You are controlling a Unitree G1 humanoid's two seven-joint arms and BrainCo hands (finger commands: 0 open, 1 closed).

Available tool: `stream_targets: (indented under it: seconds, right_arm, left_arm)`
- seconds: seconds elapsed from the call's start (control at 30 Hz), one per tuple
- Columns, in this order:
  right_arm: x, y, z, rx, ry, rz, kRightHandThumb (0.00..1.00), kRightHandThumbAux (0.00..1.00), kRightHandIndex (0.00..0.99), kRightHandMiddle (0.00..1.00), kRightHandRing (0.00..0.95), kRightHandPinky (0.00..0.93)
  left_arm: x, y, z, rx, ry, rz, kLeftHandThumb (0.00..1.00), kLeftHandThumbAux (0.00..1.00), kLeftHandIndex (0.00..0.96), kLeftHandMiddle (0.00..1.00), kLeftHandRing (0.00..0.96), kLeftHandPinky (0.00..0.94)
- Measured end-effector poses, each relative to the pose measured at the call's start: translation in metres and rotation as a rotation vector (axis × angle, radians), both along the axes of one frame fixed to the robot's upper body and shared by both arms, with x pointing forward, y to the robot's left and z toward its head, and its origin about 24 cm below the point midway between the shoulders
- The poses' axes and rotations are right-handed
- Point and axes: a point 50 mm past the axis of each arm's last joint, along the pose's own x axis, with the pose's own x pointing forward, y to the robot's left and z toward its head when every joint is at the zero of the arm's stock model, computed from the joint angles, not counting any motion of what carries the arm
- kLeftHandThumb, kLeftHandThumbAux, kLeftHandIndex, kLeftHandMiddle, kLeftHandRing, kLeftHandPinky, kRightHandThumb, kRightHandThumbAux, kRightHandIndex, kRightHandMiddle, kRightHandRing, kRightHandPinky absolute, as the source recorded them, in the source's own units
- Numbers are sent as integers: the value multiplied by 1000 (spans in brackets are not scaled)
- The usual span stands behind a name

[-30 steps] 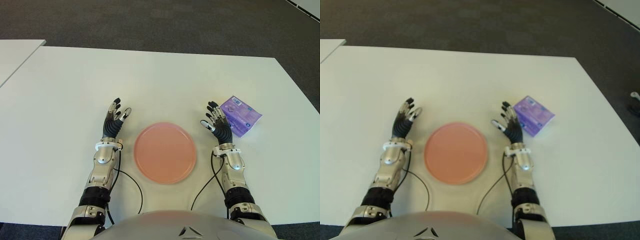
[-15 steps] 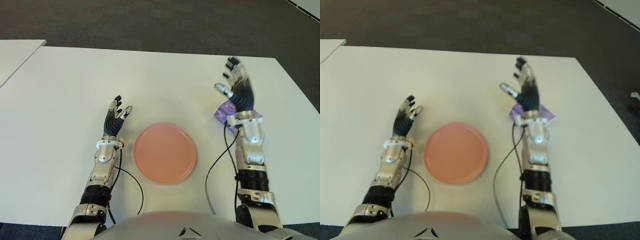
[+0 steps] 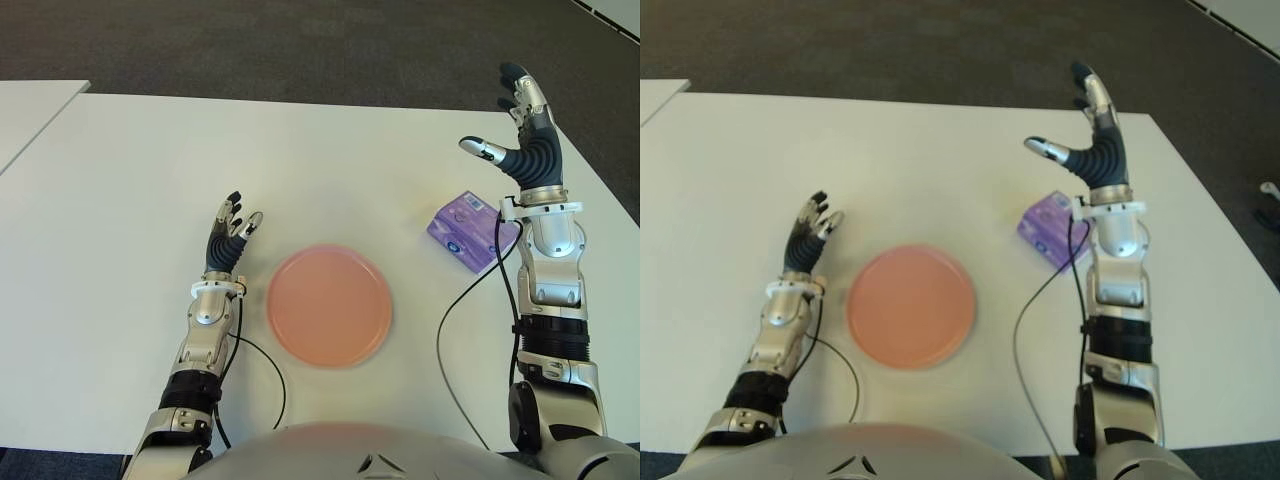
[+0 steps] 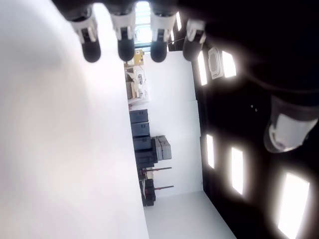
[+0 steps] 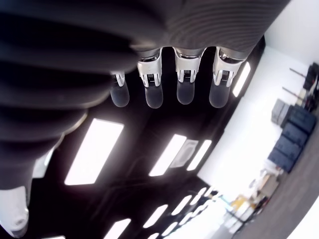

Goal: Put the tissue paper into the plate.

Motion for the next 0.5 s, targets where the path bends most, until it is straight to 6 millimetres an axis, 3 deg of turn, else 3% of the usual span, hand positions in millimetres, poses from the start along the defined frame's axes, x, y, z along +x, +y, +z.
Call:
stream_targets:
  seconds: [0.5]
  right_arm:
    - [-7, -8, 15, -176, -21, -82, 212, 508, 0, 0, 0, 0]
  left_arm:
    - [-1, -1, -4, -5, 17, -1, 0, 500, 0, 0, 0, 0]
